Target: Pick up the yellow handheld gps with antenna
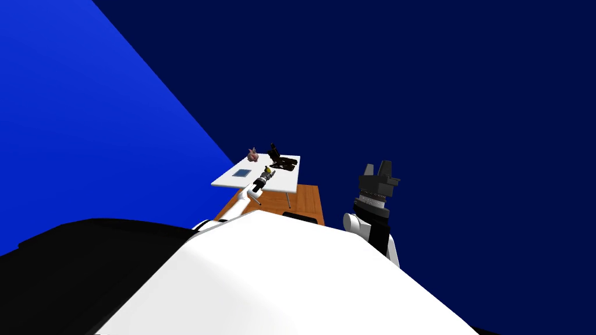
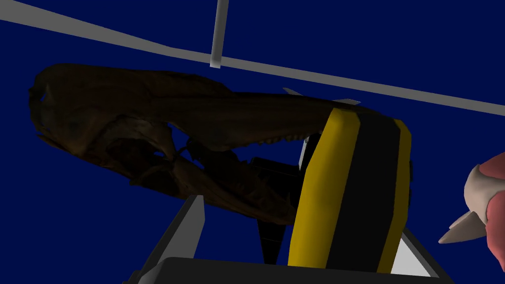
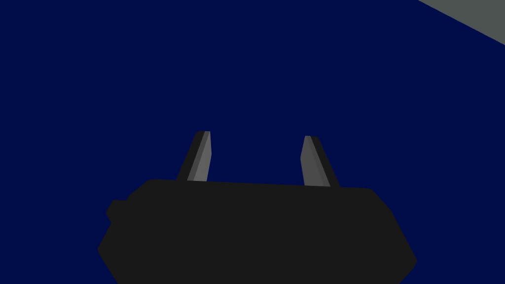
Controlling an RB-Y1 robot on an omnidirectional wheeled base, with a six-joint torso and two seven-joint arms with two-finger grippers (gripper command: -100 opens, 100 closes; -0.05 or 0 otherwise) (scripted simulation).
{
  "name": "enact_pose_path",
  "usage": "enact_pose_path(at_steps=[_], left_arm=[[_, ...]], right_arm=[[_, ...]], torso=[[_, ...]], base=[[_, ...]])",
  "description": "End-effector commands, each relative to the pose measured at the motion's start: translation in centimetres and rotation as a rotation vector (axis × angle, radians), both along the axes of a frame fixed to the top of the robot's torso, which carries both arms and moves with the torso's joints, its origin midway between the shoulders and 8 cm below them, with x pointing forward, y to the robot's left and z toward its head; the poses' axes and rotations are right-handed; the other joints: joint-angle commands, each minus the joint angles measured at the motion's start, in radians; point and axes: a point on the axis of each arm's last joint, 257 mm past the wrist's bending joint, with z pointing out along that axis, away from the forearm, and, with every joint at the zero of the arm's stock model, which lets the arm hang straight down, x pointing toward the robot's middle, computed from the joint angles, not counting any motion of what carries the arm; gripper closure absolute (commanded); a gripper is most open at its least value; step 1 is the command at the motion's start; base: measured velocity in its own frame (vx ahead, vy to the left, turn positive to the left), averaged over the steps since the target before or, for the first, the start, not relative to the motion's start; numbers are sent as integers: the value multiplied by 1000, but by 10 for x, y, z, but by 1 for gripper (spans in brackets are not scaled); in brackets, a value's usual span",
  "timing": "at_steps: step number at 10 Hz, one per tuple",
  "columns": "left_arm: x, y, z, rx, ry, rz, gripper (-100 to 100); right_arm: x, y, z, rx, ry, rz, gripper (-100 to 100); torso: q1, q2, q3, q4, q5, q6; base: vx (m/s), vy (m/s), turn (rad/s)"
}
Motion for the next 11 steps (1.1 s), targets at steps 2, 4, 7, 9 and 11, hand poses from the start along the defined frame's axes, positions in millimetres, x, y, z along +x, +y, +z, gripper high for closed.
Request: enact_pose_path(at_steps=[2, 4, 7, 9, 11], left_arm=[[12, -2, 5, -2, -18, -39, -100], [8, 10, -15, -5, 24, -17, -100], [23, 10, -6, -4, 3, -45, -100], [35, 13, 6, -2, -21, -70, -100], [29, 25, -13, -4, 20, -44, -100]], right_arm=[[0, 0, 0, 0, 0, 0, 0], [0, 0, 0, 0, 0, 0, 0], [0, 0, 0, 0, 0, 0, 0], [0, 0, 0, 0, 0, 0, 0], [0, 0, 0, 0, 0, 0, 0]], torso=[[1, 0, 0, 0, 0, 0], [0, 0, 0, 0, 0, 1], [-1, 0, 0, 0, 0, 1], [2, -1, -1, 0, 1, 1], [0, 0, 0, 0, 0, 1]], base=[[-7, -45, 40], [-6, -41, 16], [-6, -49, 38], [1, -24, 39], [-4, -48, 21]])
